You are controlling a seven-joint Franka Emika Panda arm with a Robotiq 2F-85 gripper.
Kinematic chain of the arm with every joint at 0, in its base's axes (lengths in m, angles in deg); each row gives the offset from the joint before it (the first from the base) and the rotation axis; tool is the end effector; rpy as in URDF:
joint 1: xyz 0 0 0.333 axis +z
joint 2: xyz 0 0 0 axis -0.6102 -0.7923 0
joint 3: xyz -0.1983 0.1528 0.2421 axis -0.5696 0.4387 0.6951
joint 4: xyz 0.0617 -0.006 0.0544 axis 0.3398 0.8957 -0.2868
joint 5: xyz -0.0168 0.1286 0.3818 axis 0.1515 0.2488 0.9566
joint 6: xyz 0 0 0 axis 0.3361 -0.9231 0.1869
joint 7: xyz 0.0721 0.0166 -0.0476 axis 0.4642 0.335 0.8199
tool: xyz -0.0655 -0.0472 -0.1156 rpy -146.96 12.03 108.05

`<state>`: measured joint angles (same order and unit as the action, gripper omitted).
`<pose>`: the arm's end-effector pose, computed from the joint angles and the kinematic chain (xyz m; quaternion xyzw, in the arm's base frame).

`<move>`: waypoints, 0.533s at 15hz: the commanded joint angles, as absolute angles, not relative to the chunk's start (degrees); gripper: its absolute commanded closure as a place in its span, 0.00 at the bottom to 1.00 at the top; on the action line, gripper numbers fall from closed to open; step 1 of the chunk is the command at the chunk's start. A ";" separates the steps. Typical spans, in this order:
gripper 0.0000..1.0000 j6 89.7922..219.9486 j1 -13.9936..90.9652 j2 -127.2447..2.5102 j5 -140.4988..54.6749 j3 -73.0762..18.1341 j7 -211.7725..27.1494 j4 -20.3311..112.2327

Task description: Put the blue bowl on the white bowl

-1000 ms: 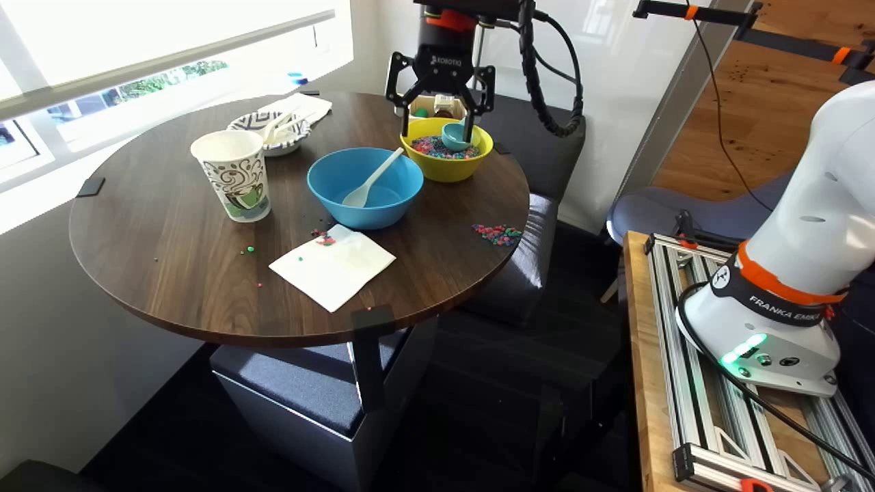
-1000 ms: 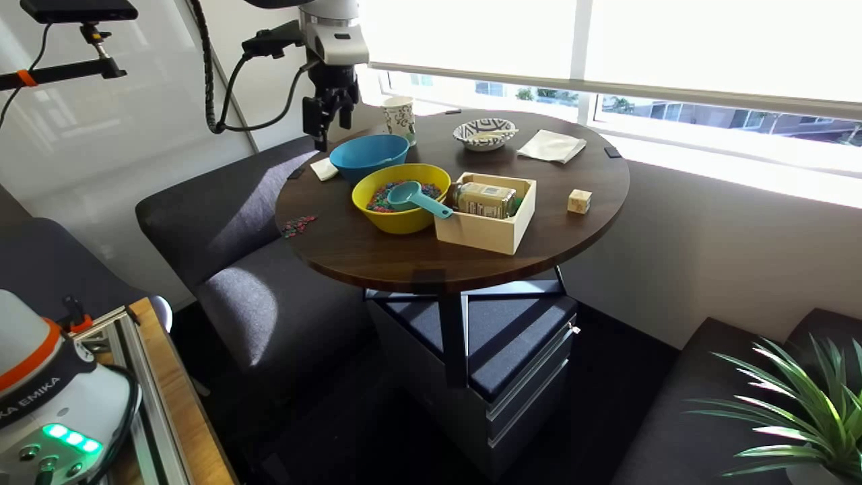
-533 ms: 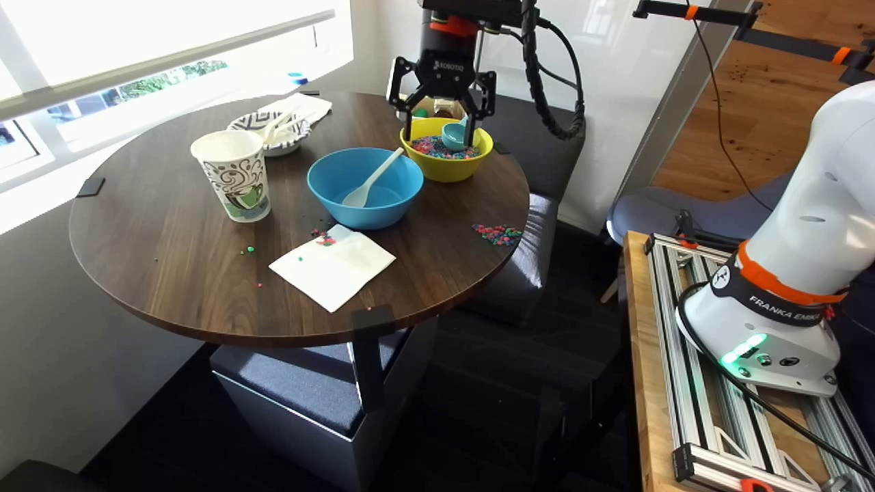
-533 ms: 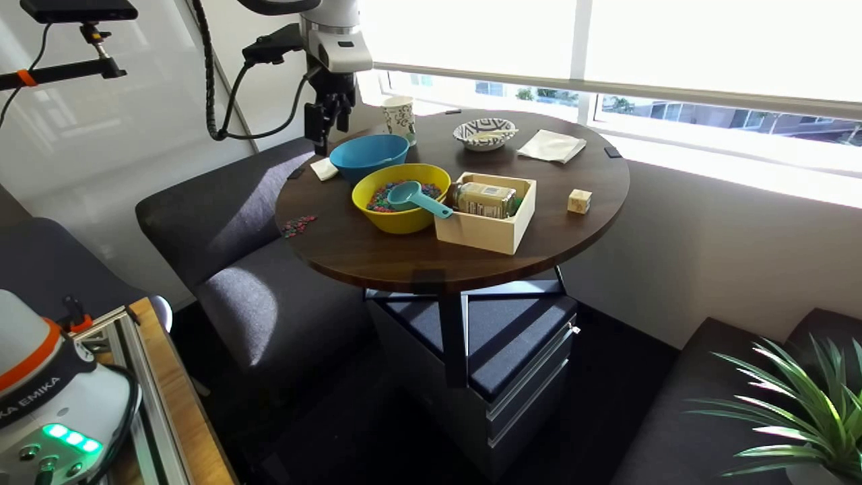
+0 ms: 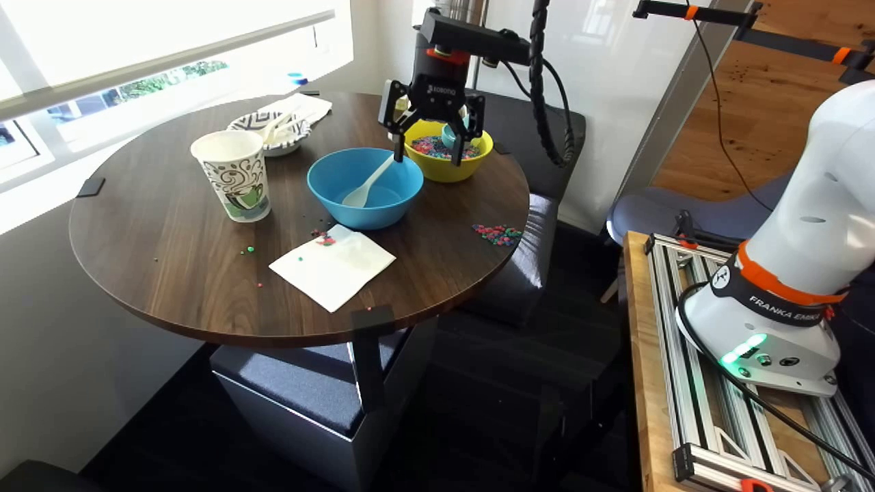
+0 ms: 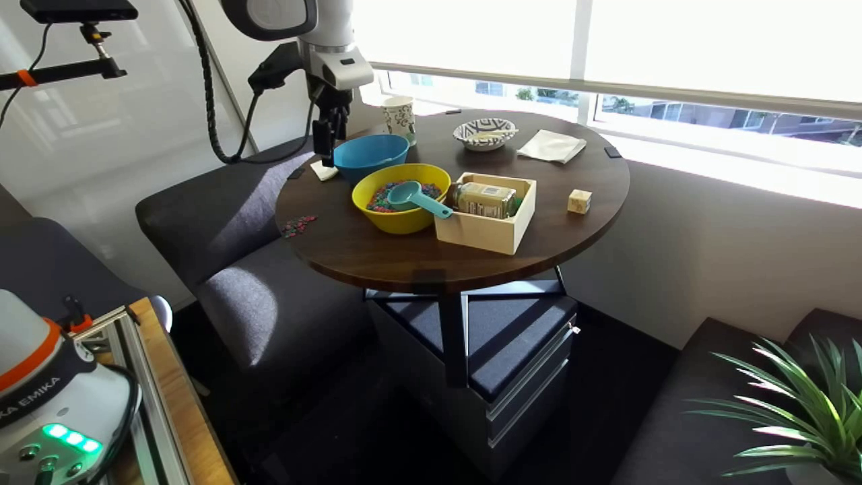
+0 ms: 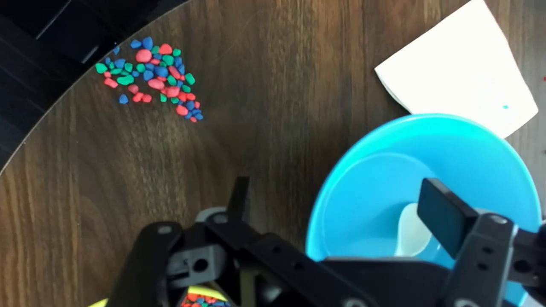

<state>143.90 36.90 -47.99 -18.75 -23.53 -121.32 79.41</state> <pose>0.5369 0.0182 0.3567 -0.9066 0.3929 0.0781 0.1328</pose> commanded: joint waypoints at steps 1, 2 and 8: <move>0.00 145.87 37.44 -48.71 -17.30 -23.34 -117.22 81.79; 0.00 145.47 37.39 -48.96 -17.22 -23.48 -117.76 81.78; 0.00 145.04 37.59 -49.28 -18.58 -23.44 -118.66 80.94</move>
<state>144.81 37.18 -49.10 -18.72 -23.39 -118.95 81.10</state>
